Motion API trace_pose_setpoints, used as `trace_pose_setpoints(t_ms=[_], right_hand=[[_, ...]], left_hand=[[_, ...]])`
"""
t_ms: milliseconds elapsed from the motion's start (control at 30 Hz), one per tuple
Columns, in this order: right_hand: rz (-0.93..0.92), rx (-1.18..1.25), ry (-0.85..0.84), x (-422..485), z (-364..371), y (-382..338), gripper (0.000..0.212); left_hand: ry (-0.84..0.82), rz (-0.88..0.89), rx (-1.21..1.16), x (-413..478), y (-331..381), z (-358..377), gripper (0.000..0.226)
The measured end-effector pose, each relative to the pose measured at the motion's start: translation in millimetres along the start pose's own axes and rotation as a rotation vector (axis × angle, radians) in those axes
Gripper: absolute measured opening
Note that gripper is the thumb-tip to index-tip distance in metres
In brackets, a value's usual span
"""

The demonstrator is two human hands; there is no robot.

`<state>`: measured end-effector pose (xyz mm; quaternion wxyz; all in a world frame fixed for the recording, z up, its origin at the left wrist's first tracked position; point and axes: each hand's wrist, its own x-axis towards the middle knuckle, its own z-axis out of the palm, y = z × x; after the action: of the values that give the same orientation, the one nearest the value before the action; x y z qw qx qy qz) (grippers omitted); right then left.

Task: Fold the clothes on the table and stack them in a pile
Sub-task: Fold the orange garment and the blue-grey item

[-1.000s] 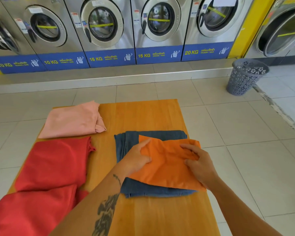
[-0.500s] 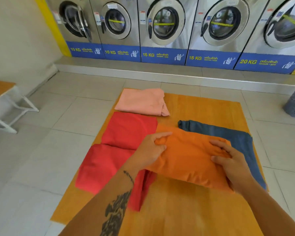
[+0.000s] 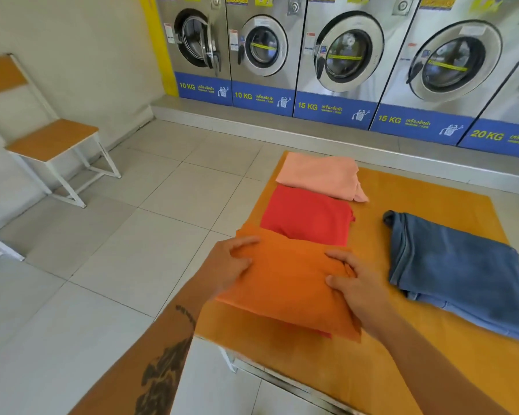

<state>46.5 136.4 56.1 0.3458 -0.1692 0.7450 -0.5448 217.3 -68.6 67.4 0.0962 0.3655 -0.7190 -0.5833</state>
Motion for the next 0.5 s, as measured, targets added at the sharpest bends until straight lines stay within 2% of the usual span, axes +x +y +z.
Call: trace_pose_setpoints(t_ms=[133,233,367,500], right_hand=[[-0.016,-0.185,-0.035,-18,36,31,0.044],[-0.037,-0.334,-0.002,-30,47,51,0.045],[-0.067,-0.454,0.001,-27,43,48,0.048],[-0.074,-0.464,0.086,-24,28,49,0.047]], left_hand=[[-0.009,-0.096,0.119,-15,-48,-12,0.053],[-0.004,-0.130,0.187,-21,-77,-2,0.060],[0.086,-0.054,0.206,-19,-78,5,0.059],[0.151,0.038,0.245,-13,-75,10,0.055]])
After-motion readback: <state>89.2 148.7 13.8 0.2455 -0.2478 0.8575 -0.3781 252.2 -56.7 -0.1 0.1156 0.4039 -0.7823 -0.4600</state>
